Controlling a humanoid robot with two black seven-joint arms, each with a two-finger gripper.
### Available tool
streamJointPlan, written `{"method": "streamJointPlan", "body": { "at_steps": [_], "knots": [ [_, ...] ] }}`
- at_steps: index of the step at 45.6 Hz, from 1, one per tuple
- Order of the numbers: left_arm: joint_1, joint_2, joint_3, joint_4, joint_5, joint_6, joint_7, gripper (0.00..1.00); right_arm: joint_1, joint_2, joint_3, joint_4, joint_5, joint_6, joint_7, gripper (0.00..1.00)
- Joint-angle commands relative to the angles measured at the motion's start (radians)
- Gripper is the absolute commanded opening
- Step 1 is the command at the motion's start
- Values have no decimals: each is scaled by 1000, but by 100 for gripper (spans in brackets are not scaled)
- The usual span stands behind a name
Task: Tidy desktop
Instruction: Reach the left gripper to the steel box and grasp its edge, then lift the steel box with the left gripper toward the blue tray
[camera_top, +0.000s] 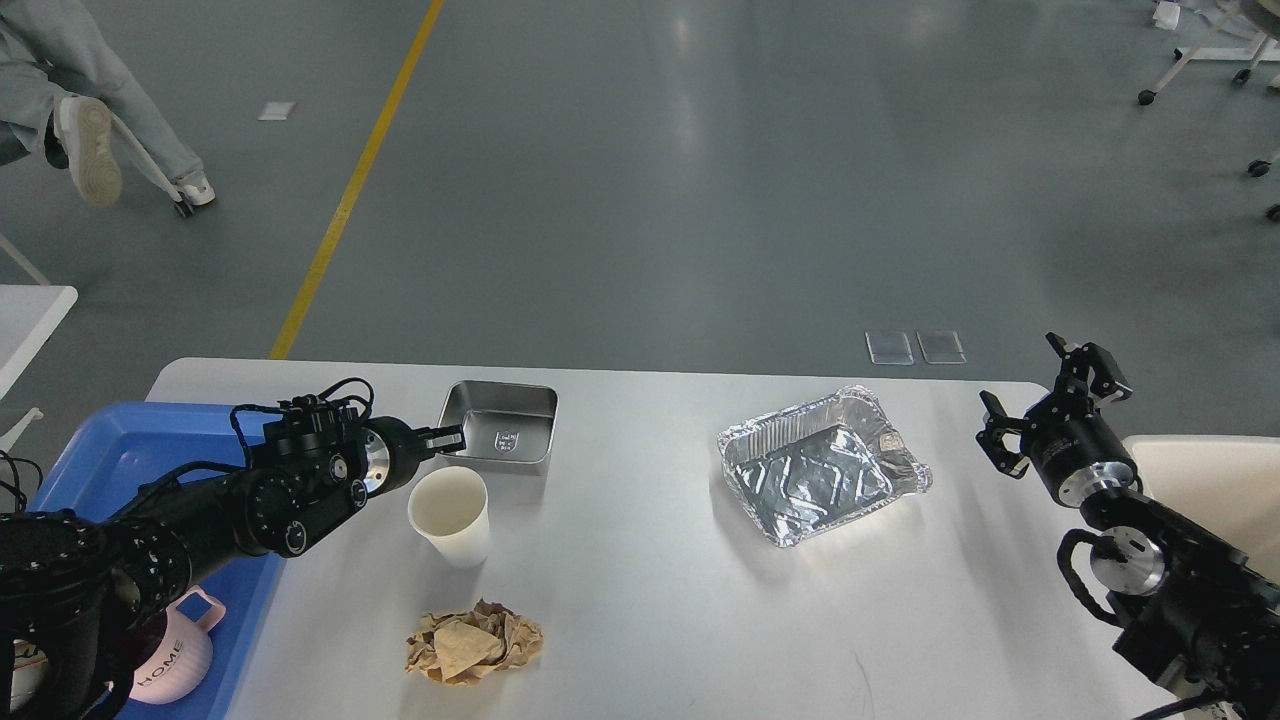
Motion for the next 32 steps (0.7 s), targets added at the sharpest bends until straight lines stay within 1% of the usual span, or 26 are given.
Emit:
{"method": "streamJointPlan", "body": {
  "at_steps": [1, 5, 8, 12, 16, 20, 27, 32],
  "knots": [
    [-29, 30, -10, -1, -2, -44, -47, 3, -2, 0, 0, 0, 0, 0, 0, 100],
    [-35, 56, -19, -9, -11, -61, -69, 3, -2, 0, 0, 0, 0, 2, 0, 100],
    [-42, 64, -25, -11, -34, -73, -76, 4, -2, 0, 0, 1, 2, 0, 0, 100],
    [-57, 76, -35, -14, -78, -122, -98, 4, -2, 0, 0, 1, 0, 0, 0, 100],
    [-71, 92, -42, -15, -118, -164, -105, 5, 0, 0, 0, 1, 0, 0, 0, 100],
    [-86, 113, -44, -37, -140, -173, -107, 5, 0, 0, 0, 1, 2, 0, 0, 100],
    [-111, 197, -88, -141, -153, -193, -119, 5, 0, 2, 0, 1, 0, 0, 0, 100],
    [-117, 263, -118, -241, -152, -201, -113, 5, 0, 3, 0, 1, 0, 0, 0, 100]
  ]
}}
